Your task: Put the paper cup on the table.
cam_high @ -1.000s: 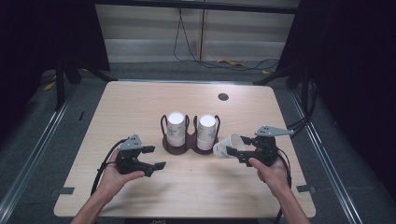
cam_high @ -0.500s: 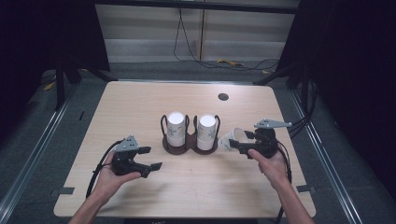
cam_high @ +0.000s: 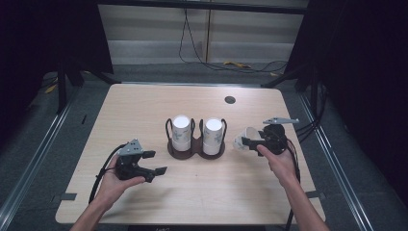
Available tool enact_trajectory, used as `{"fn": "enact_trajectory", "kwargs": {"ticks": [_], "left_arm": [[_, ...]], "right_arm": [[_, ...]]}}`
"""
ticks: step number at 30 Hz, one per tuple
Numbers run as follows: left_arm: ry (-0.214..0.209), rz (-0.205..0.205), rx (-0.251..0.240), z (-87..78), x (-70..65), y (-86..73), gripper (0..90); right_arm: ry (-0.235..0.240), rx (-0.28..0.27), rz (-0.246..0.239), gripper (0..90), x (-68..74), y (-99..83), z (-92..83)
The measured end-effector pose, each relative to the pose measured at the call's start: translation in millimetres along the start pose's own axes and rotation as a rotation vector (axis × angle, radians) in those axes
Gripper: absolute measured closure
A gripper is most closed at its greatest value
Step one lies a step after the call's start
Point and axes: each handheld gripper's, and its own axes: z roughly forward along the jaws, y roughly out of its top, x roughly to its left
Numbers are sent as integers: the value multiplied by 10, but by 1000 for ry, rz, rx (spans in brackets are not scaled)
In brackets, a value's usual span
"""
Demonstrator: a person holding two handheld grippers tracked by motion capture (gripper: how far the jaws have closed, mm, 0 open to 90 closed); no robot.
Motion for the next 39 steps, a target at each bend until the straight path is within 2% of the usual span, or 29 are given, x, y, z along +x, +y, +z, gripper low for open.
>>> {"fn": "enact_trajectory", "kwargs": {"ticks": [4,7,10,13,15,18,20,23,26,30,33,35,39], "left_arm": [[-4,-1,2,17,26,0,193],[1,-7,-2,19,43,-1,193],[7,-16,-11,20,71,6,193],[6,-35,-17,38,101,13,193],[5,-30,-5,49,108,19,192],[-9,-17,-19,50,99,32,176],[-1,-21,-13,55,99,39,176],[1,-22,-9,55,92,38,176],[0,-12,-4,32,62,18,176],[1,-3,-7,-3,44,-1,177],[-20,8,-29,-16,24,5,172],[-21,21,-16,-14,19,3,171],[-17,19,-11,-12,14,-7,171]], "right_arm": [[-50,29,16,291,-99,62,80],[-69,43,29,290,-173,90,152],[-75,67,38,287,-221,113,216],[-85,69,50,281,-260,148,255],[-107,100,45,277,-292,164,298],[-109,123,53,258,-351,139,354],[-116,129,66,260,-349,133,355],[-144,146,47,253,-286,152,367],[-151,137,40,243,-272,154,394],[-126,116,51,229,-293,144,407],[-92,88,68,211,-300,138,405],[-88,73,59,182,-295,136,418],[-83,48,67,162,-291,136,451]]}}
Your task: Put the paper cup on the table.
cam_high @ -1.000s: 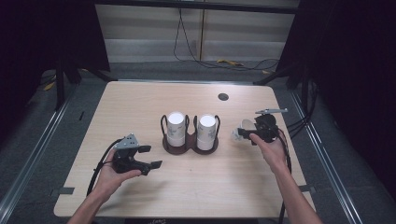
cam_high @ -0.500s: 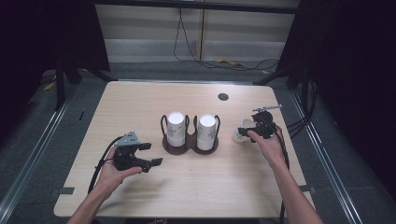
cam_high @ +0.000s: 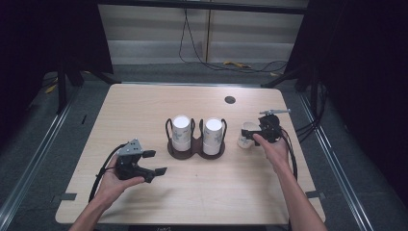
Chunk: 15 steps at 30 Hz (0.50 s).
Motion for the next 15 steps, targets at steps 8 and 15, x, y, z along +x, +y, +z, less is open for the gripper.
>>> {"fn": "enact_trajectory", "kwargs": {"ticks": [8,15], "left_arm": [[0,-10,-3,-16,2,-4,172],[0,-5,0,-13,-1,-5,172]], "right_arm": [[30,-45,10,148,-28,6,-28],[43,-84,12,144,-8,24,-68]]}}
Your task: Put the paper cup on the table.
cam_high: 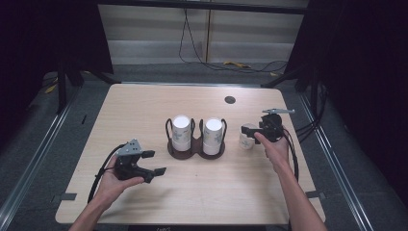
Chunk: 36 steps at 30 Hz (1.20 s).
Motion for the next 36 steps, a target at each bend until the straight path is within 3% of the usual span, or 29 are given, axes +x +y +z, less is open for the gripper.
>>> {"fn": "enact_trajectory", "kwargs": {"ticks": [8,12,20,24,29,31,36], "left_arm": [[9,-9,3,-6,11,-4,172],[37,-29,18,-20,20,-10,177],[90,-68,16,-77,64,-32,183],[97,-81,12,-129,61,-61,182],[131,-111,21,-194,86,-136,183],[164,-120,28,-212,91,-154,193],[187,-146,38,-240,75,-169,192]], "right_arm": [[-7,-14,-4,145,4,0,-45],[-24,-7,-14,148,3,-4,-128],[-21,-51,-14,155,29,-57,-372],[-55,-78,-24,173,32,-179,-511],[-62,-75,-9,179,46,-342,-677],[-62,-53,-20,188,107,-450,-729],[-47,-57,-40,188,254,-664,-836]]}}
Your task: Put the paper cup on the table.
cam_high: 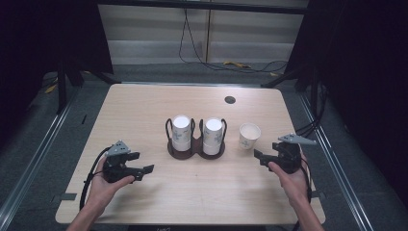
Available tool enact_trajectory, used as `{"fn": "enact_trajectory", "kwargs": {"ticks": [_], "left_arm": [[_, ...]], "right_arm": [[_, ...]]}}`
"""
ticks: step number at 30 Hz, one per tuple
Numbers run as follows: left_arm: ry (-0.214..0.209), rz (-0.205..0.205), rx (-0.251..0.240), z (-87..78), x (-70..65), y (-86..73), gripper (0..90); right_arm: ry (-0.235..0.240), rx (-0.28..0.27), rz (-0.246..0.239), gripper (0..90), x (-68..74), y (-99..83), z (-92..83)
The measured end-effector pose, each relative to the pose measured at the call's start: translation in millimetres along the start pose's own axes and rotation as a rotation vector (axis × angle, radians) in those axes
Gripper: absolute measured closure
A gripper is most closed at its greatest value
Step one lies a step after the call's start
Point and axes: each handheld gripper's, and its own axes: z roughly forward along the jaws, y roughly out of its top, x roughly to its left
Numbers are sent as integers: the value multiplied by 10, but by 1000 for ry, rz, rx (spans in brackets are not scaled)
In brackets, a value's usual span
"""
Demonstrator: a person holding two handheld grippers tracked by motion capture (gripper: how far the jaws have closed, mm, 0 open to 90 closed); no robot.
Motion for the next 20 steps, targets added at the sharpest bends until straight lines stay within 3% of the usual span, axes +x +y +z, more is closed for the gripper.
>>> {"fn": "enact_trajectory", "kwargs": {"ticks": [3,6,9,12,16,18,20], "left_arm": [[13,-6,7,-38,-33,-35,185],[47,25,32,-49,-75,-90,184],[14,-2,28,-42,-109,-152,184],[16,-8,34,-19,-160,-214,188],[20,-11,21,3,-153,-230,210],[0,-31,21,21,-127,-250,207],[16,-26,34,31,-109,-266,207]], "right_arm": [[18,-5,-3,188,102,-102,-74],[26,-5,-1,188,207,-216,-122],[50,8,4,188,316,-347,-131],[78,23,-8,183,394,-451,-115],[66,36,-20,177,386,-503,-79],[62,34,-17,176,355,-510,-73],[54,34,-15,174,328,-513,-60]]}}
